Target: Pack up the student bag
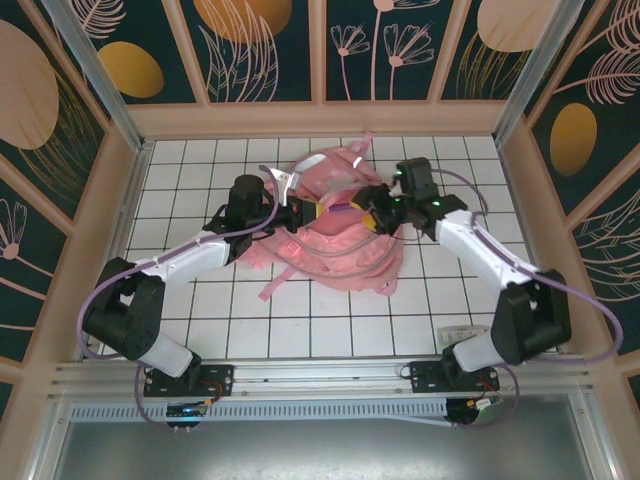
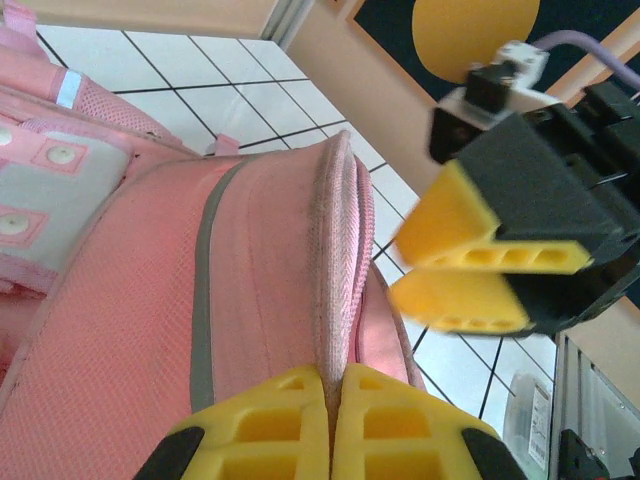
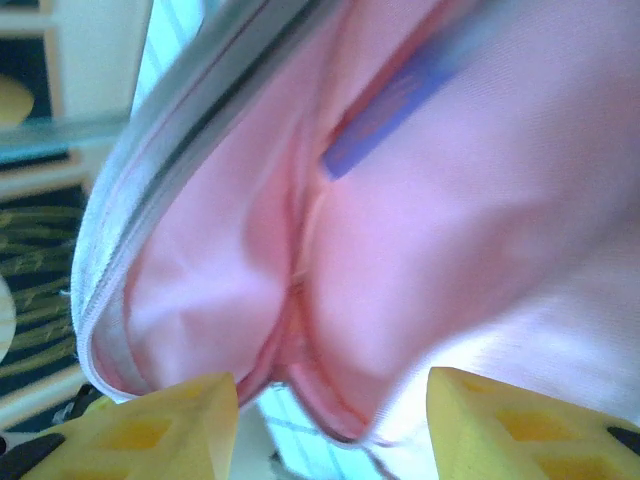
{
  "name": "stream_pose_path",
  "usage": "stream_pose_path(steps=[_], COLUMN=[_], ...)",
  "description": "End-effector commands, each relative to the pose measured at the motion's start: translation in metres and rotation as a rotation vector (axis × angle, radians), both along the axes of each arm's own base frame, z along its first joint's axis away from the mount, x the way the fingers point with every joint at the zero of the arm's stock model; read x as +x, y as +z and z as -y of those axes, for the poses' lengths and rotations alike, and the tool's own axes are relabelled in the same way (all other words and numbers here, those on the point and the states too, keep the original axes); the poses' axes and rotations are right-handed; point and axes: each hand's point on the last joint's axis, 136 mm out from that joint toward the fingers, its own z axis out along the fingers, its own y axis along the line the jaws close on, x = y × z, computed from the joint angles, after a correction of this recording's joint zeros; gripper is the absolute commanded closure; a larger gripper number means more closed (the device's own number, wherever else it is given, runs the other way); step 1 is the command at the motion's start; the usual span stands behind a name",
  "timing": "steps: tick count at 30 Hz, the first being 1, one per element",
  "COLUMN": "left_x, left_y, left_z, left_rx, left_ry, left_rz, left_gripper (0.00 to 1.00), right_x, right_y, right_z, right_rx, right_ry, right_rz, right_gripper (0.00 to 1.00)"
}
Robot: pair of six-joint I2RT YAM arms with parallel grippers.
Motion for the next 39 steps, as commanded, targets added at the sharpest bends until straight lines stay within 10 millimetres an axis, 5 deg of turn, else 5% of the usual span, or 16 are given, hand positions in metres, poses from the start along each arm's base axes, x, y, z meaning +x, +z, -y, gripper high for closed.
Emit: stream_pose_path(steps=[1,3,5,8,10,21,27,33,35,39], left_x=[0.003,0.004,0.005,0.006,0.007,0.002,0.002,0.004,0.004,0.004], left_y=[0.022,0.014,0.006,-0.001,0.0,0.002,0.0,0.006,0.005,0.007], left_z=[0.002,0.001,0.003,0.005,0.006,0.009,0.011,0.014,0.014,0.011], left_rx=[-0.051,-0.039,-0.032,-0.033,-0.046,-0.021,-0.018,-0.016,-0.006,0.01], left_ry=[-0.006,-0.001,-0.01,-0.014,-0.015,-0.057,-0.075,-0.083,-0.089,-0.077], left_rz=[0.121,0.125,0.12,0.109,0.106,0.114,0.094,0.095,0.09,0.096], left_gripper=[1.0,1.0,1.0,1.0,1.0,1.0,1.0,1.0,1.0,1.0], right_x=[-0.04,-0.074,-0.125,-0.183,-0.205,-0.232,-0.205,-0.233,-0.232,-0.194], right_y=[-0.04,-0.064,-0.088,-0.113,-0.125,-0.12,-0.152,-0.188,-0.196,-0.178], right_z=[0.081,0.132,0.177,0.208,0.218,0.243,0.205,0.208,0.211,0.227], right_rx=[-0.26,-0.406,-0.539,-0.618,-0.633,-0.659,-0.311,-0.263,-0.252,-0.312], right_ry=[-0.138,-0.313,-0.523,-0.707,-0.793,-1.252,-1.355,-1.476,-1.483,-1.391], right_rz=[-0.153,-0.305,-0.499,-0.673,-0.736,-0.85,-0.804,-0.833,-0.807,-0.586], right_gripper=[0.45,0.41,0.24,0.01,0.01,0.05,0.09,0.1,0.09,0.26])
